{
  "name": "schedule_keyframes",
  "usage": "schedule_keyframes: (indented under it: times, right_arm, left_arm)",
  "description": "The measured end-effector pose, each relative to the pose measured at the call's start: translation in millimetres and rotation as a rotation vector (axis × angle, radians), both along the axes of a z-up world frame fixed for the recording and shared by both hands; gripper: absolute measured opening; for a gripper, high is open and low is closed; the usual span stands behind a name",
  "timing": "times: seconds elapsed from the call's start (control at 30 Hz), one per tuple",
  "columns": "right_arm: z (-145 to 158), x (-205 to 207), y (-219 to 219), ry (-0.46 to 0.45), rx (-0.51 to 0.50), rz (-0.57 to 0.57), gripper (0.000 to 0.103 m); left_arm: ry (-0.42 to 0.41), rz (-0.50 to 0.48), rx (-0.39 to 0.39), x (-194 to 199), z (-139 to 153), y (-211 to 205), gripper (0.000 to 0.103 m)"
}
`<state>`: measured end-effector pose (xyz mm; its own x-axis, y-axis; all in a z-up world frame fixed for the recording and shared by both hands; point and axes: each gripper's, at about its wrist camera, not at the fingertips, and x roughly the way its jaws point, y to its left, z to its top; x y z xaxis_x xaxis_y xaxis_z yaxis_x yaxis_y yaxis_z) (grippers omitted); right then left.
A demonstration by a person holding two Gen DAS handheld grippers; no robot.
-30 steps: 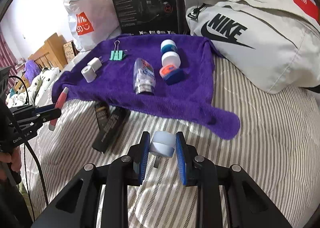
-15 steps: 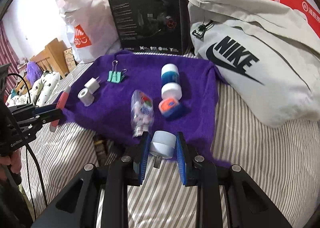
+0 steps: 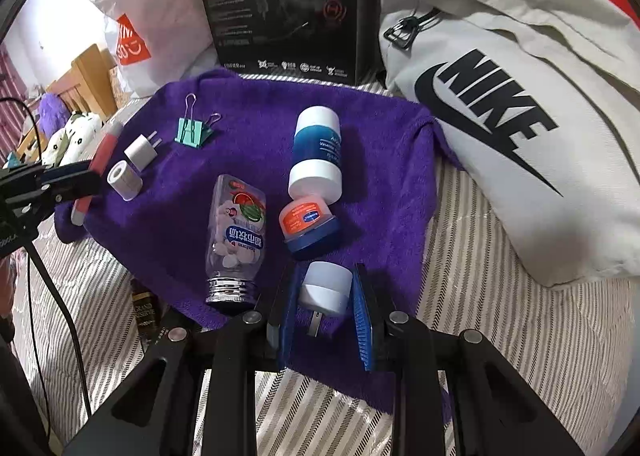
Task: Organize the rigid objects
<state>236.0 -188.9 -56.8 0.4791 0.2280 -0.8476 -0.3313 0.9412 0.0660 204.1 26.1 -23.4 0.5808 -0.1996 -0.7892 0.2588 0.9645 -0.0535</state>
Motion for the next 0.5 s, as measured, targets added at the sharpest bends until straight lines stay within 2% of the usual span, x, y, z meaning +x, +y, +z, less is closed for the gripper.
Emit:
schedule_keyframes:
  times: [0.27, 0.5]
  right_arm:
    - [-15.4, 7.4, 9.5, 0.03, -0.028, 0.04, 0.026]
    - [-21.1, 8.8, 14.2, 0.016, -0.012, 0.065, 0.026]
  left_arm:
    - [0.023, 0.004, -0.003, 15.0, -9.9, -4.0, 0.016]
    - [0.036, -0.007, 0.005, 28.5, -18.1, -11.5, 0.016]
